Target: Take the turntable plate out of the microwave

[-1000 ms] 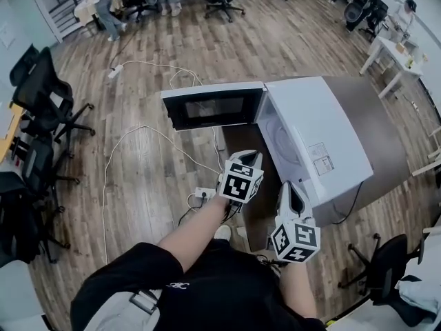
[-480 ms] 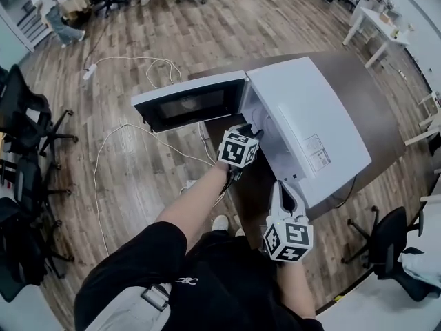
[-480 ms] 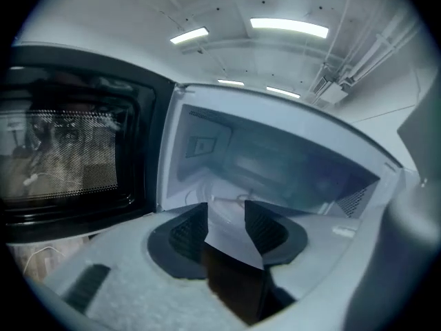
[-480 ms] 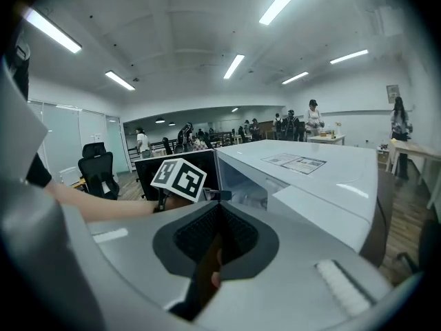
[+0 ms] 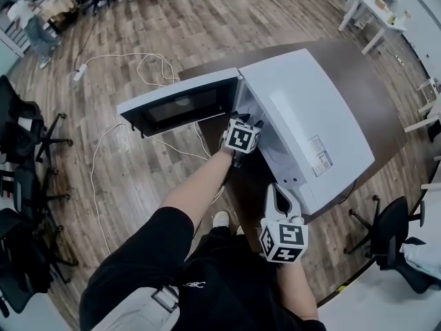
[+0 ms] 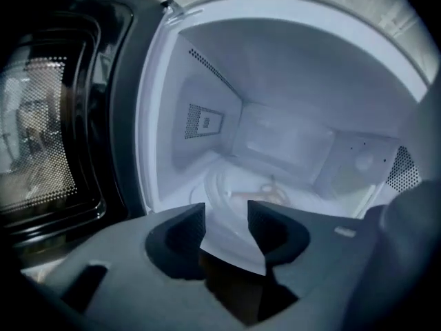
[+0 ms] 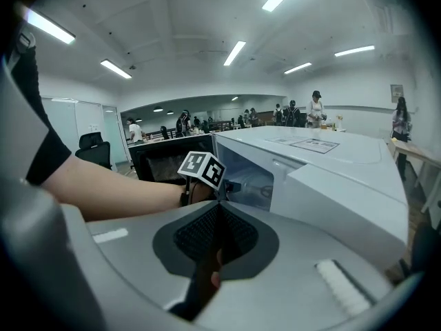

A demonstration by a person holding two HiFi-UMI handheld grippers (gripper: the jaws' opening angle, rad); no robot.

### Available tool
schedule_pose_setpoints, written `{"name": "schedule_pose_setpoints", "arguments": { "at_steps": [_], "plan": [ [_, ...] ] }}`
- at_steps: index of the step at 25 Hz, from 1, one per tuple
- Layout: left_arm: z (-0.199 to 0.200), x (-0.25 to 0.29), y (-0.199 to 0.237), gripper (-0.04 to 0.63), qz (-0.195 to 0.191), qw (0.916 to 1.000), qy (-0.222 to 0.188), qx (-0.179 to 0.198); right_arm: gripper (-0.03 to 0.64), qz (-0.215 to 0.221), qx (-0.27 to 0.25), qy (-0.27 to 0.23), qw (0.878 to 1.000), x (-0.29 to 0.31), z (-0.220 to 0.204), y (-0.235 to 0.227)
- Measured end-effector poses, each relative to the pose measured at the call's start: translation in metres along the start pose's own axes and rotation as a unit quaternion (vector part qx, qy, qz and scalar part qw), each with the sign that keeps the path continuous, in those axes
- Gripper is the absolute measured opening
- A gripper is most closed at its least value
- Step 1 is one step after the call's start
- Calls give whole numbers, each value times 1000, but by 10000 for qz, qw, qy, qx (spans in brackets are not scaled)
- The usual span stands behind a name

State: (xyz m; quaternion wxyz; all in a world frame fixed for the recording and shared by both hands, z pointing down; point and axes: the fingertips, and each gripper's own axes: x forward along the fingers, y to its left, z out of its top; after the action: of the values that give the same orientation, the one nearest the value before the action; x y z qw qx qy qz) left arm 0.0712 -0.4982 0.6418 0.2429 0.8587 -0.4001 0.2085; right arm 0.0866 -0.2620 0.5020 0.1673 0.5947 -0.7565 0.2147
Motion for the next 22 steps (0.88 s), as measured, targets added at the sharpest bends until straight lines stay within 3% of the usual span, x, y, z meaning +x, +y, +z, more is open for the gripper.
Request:
{"name": "schedule_pose_setpoints", "arguments": {
  "at_steps": [6,11,17,19,22],
  "plan": [
    [0,13,2,204,-33,9996,275,77,6,-65,9,80,9999,4,0,-9],
    [0,16,-4,202,-140,9990,393,-172,6,-25,-14,106,9999,9,-1,-9],
    [1,14,4,110,-146,9935,443,-1035,7,72,-95,155,9998,15,-1,-4],
    [1,13,4,104,-382,9862,373,-1565,6,109,-128,166,9997,16,-1,-2],
    [3,11,4,104,-810,9670,206,-2408,6,156,-176,182,9996,17,0,1]
  ]
}}
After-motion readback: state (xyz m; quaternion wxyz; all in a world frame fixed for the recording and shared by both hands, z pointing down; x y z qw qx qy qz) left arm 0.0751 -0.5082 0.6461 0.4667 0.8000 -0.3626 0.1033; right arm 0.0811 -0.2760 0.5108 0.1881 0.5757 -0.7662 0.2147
